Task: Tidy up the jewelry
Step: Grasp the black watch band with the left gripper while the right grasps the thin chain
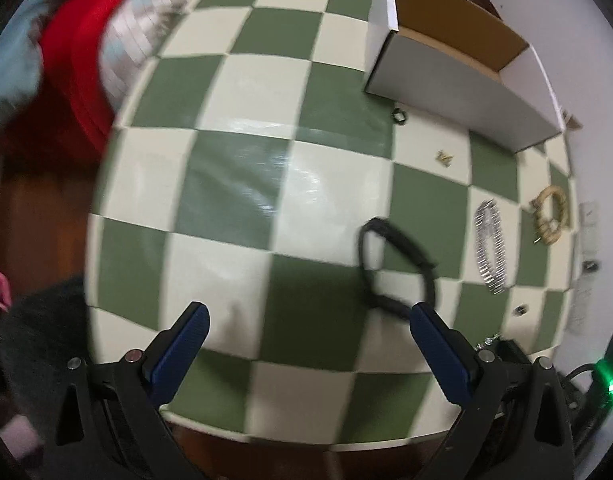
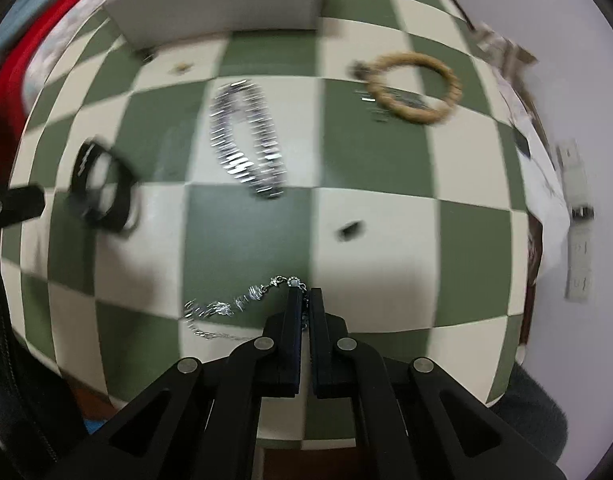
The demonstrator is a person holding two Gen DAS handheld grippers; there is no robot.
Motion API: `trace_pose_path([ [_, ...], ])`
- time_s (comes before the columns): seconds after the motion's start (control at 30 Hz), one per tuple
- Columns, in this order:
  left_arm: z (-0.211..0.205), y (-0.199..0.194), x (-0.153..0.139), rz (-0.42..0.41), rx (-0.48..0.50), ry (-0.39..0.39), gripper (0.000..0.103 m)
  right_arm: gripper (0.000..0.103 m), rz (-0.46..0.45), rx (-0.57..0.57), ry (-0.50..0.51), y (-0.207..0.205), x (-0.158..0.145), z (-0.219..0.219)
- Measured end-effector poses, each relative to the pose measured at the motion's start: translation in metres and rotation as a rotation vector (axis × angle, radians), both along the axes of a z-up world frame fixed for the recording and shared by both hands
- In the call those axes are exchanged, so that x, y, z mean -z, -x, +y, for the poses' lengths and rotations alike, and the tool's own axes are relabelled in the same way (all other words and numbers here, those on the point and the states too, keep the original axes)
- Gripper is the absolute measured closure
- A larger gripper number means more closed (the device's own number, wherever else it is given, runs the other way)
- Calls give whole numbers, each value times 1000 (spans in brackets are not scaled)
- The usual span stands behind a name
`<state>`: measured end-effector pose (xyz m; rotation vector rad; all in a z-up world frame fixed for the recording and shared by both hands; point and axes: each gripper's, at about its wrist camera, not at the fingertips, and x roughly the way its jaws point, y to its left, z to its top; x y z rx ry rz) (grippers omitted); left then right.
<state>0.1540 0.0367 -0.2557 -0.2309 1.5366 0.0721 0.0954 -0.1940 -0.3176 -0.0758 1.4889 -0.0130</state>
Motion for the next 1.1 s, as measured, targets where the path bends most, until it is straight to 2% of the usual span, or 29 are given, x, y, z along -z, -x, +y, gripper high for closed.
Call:
trace_pose_path([
  [0.07, -5, -8, 9, 18, -9, 26, 16, 101, -11, 37, 17, -1, -1, -15],
  [0.1, -7, -11, 14, 26, -5, 25, 26, 101, -13, 55, 16, -1, -2, -23],
  [0.17, -15, -18, 26, 44, 12, 10, 36, 101, -4, 91, -5, -1, -4, -36],
  [0.2, -19, -20, 32, 55, 28, -3, 50, 101, -2, 98, -24, -1, -7, -42],
  [0.23, -22, -20, 35, 57, 42, -21, 59, 100, 1, 102, -42, -2, -8, -47],
  [0.27, -27, -20, 32, 23, 68, -42, 69, 100, 5, 103, -52, 0, -8, -49],
  [0.3, -33, -19, 31, 11, 95, -61, 89, 98, 11, 104, -58, 1, -10, -51],
  [0.33, -37, -17, 31, 9, 124, -77, 97, 98, 8, 105, -65, 3, -11, -52],
  [0.4, -44, -12, 30, -7, 179, -109, 99, 95, 1, 91, -59, 1, -15, -48],
  [0.57, -64, 16, 28, -71, 300, -212, 101, 75, 3, 85, -17, -14, -13, -26],
  [0.63, -67, 24, 28, -83, 312, -226, 101, 75, -4, 97, -12, -15, -14, -23],
  [0.7, -69, 24, 29, -91, 310, -228, 101, 76, -1, 97, -19, -14, -15, -20],
  [0.73, -71, 25, 29, -100, 315, -235, 101, 80, -2, 93, -20, -17, -15, -21],
  [0.77, -72, 25, 31, -105, 318, -238, 101, 98, -7, 83, -21, -18, -14, -20],
  [0.87, -79, 29, 24, -116, 316, -240, 101, 99, -28, 48, 40, -28, -10, -19],
  [0.97, -88, 30, 11, -140, 323, -239, 102, 99, -56, 75, -3, -27, -21, -14],
  [1.1, -92, 30, -14, -212, 328, -240, 103, 101, -139, 98, -28, -22, -52, -11],
])
